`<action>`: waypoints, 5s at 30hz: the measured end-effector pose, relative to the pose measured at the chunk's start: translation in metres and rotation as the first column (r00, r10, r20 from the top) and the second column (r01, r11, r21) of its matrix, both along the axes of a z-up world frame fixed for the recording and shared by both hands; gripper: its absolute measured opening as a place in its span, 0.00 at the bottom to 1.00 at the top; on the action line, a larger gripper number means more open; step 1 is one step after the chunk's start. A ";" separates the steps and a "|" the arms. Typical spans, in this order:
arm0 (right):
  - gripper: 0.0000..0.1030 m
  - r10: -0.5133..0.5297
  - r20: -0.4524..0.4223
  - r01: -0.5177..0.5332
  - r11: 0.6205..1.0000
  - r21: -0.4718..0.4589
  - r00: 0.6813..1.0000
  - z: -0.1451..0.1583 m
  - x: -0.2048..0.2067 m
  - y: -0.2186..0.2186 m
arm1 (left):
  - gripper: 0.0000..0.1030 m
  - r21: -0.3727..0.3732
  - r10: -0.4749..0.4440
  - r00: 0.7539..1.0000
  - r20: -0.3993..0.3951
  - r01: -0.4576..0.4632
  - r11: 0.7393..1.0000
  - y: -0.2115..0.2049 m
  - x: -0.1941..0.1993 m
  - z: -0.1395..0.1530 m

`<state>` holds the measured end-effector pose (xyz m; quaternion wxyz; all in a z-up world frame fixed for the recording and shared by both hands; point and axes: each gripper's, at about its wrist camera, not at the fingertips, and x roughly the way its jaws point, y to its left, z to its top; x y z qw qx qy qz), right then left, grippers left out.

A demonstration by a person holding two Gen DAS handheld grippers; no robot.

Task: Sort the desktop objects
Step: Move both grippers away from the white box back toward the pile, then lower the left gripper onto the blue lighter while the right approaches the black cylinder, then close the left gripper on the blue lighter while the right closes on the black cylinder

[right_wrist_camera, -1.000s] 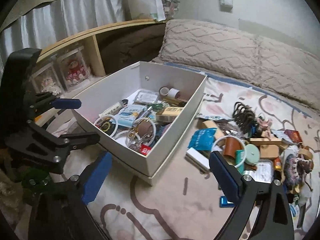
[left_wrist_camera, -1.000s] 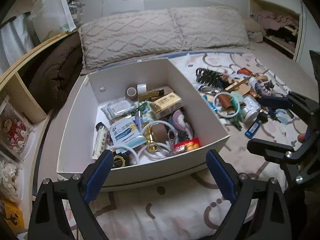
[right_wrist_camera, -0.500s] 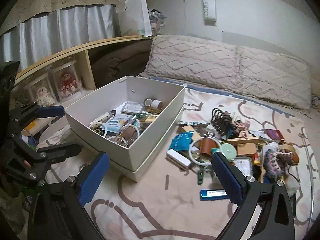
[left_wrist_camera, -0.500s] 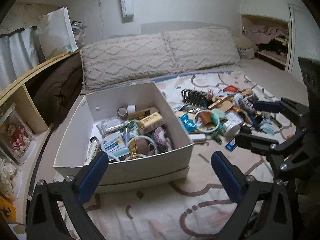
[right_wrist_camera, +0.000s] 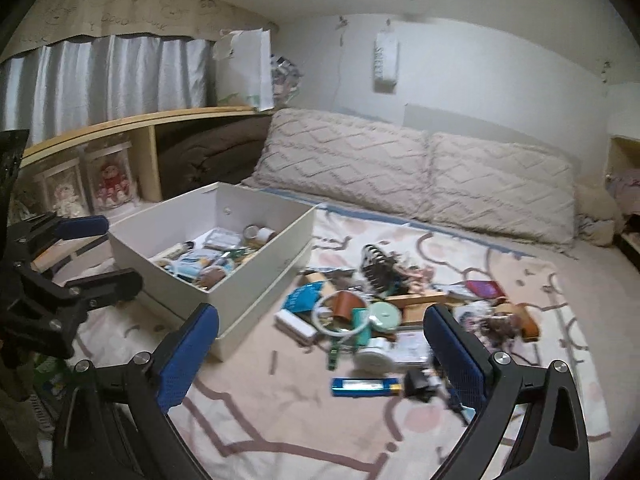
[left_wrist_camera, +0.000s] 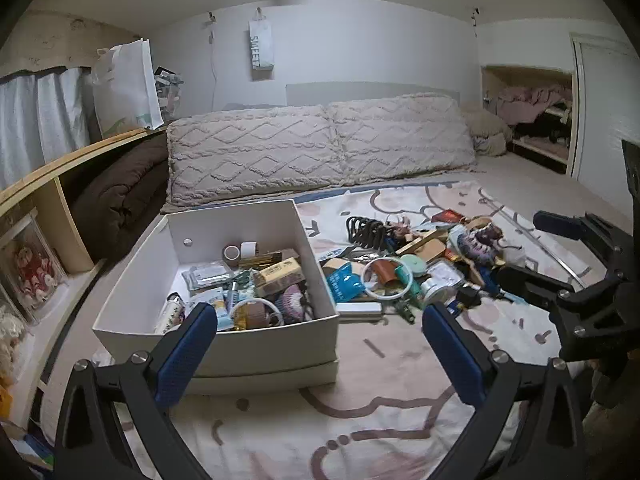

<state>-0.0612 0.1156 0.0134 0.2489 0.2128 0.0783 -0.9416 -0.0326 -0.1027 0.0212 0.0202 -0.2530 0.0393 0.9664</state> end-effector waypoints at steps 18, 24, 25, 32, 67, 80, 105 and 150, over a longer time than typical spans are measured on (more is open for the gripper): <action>0.99 -0.033 -0.025 0.032 0.999 -0.018 0.999 -0.011 0.011 0.033 | 1.00 0.006 0.029 0.996 -0.078 -0.029 1.000 0.025 0.017 -0.005; 0.99 -0.023 -0.021 0.022 0.999 -0.033 1.000 -0.015 0.012 0.038 | 1.00 0.019 0.022 0.995 -0.102 -0.020 1.000 0.029 0.017 -0.006; 0.99 -0.025 -0.020 0.024 0.999 -0.031 0.999 -0.016 0.011 0.038 | 1.00 0.020 0.020 0.995 -0.102 -0.018 1.000 0.030 0.016 -0.007; 0.99 -0.028 -0.012 0.028 0.999 -0.026 1.000 -0.022 0.009 0.043 | 1.00 0.001 -0.001 0.997 -0.079 0.001 1.000 0.043 0.006 -0.019; 0.99 -0.335 0.149 0.333 0.942 0.039 0.930 -0.083 -0.051 0.139 | 1.00 0.039 -0.215 0.962 0.168 0.212 0.977 0.122 -0.085 -0.108; 0.99 -0.463 0.241 0.460 0.885 0.071 0.853 -0.109 -0.077 0.170 | 1.00 0.092 -0.365 0.873 0.323 0.355 0.930 0.153 -0.131 -0.140; 1.00 -0.598 0.445 0.603 0.784 0.149 0.667 -0.161 -0.127 0.229 | 1.00 0.221 -0.421 0.803 0.422 0.360 0.907 0.141 -0.162 -0.175; 0.23 -0.508 0.374 0.536 0.844 0.035 0.776 -0.148 -0.104 0.211 | 0.32 0.232 -0.374 0.863 0.339 0.308 0.923 0.126 -0.145 -0.169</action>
